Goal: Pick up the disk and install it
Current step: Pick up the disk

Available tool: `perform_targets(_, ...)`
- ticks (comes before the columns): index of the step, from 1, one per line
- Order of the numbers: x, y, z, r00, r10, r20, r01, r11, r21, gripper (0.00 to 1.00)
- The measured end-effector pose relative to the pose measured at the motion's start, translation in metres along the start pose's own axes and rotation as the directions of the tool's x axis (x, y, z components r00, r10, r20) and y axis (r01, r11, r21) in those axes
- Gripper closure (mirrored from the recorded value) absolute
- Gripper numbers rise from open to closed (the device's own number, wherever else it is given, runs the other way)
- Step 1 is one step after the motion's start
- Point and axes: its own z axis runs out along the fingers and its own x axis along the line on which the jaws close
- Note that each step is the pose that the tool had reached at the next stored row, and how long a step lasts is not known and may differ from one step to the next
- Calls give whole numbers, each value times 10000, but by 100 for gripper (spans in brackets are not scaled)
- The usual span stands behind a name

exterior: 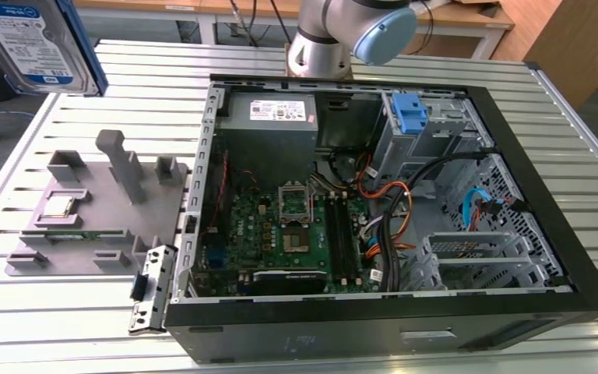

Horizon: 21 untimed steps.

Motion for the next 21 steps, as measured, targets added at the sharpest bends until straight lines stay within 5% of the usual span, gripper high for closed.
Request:
perform_targets(14,-2,1,-33,10000,2,0,-2,10000,-2,65)
perform_targets(21,-4,-57,-36,10000,2,-1,-2,10000,-8,65)
